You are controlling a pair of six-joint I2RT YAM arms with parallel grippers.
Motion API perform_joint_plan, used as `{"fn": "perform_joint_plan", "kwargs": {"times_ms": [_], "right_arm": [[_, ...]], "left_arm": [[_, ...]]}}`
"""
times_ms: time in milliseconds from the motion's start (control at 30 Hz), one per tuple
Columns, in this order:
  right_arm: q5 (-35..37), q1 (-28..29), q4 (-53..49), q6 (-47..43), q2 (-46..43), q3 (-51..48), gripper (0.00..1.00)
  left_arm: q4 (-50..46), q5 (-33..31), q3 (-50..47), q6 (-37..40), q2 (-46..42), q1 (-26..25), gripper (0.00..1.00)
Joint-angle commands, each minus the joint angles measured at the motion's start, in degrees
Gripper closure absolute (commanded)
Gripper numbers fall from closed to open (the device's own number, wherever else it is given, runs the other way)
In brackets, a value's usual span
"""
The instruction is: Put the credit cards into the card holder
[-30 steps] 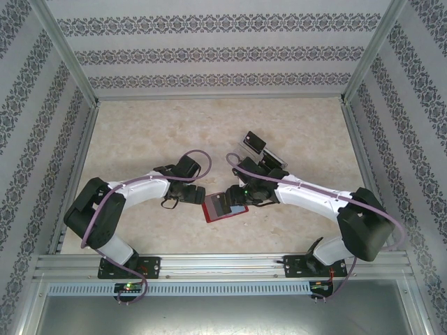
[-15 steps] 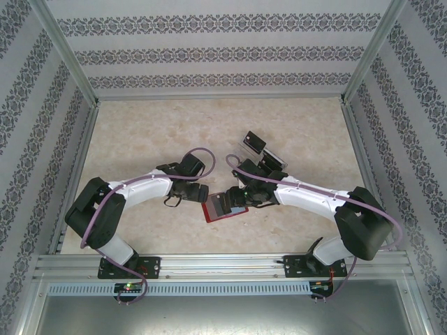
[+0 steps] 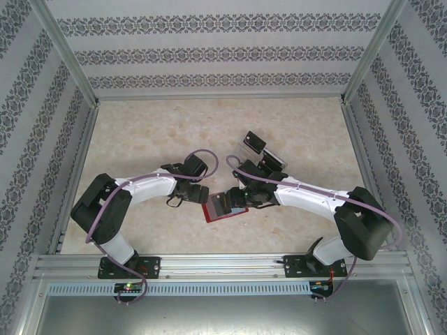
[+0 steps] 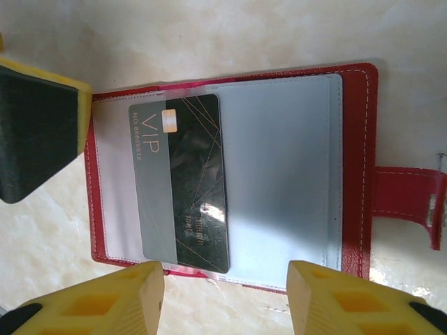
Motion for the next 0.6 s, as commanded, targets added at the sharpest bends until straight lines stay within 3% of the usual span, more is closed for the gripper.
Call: {"fn": "perform_joint_plan", "kwargs": {"times_ms": [0,567], "right_arm": [[-1.5,0.1,1.4,1.0,0.0,-1.2,0.5],[-6.3,0.5,6.0,0.7,5.6,-1.2,0.5]], "left_arm": [[-2.1,-2.3,0.5,-0.3,1.6,-1.0,0.08],[-0.9,-2.7,-1.0,-0.7,1.8,-1.4,0.09]]}}
